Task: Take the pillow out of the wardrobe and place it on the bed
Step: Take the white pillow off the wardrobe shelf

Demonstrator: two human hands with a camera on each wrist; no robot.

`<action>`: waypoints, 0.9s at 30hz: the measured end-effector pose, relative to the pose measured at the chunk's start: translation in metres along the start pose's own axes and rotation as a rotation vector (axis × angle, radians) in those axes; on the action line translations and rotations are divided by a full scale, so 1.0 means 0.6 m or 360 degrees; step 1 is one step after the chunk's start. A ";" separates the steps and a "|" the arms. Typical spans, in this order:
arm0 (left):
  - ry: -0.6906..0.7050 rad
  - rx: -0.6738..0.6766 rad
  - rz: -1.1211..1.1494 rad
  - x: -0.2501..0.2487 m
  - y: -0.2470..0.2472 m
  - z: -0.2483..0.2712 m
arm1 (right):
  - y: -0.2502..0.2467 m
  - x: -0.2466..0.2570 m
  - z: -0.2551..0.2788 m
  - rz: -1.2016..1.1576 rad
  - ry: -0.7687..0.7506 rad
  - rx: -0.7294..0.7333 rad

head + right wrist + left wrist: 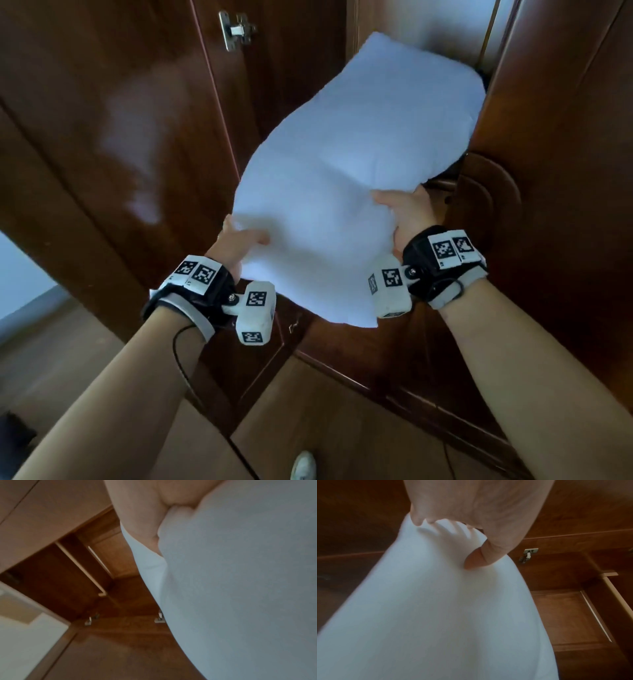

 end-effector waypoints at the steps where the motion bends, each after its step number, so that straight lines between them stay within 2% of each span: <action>1: -0.0011 -0.0002 -0.0014 0.006 -0.010 0.017 | -0.002 -0.003 0.020 0.0100 -0.0036 0.0022; 6: -0.0067 0.0053 0.0144 0.025 -0.048 0.052 | -0.007 -0.033 0.094 0.0362 -0.0127 0.0244; 10: -0.0282 0.0061 0.0098 0.081 -0.052 0.045 | -0.024 -0.063 0.138 0.0520 -0.0101 0.0319; 14: -0.0418 0.0334 0.0130 0.142 -0.036 0.028 | -0.037 -0.084 0.189 0.0520 -0.0065 0.0350; 20: -0.0437 0.0678 0.0245 0.154 -0.027 0.024 | -0.066 -0.094 0.264 0.0553 -0.0016 0.0297; 27: -0.0458 0.0864 0.0274 0.162 0.002 0.052 | -0.139 -0.094 0.361 0.0529 0.0111 0.0177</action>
Point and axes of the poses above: each hand's wrist, its own z-axis away from the middle knuckle, its own y-axis out of the palm, x = y × z, the point moved 7 cm from there along -z, towards the middle knuckle, and after that the axes turned 8 degrees about -y, right-handed, at the moved point
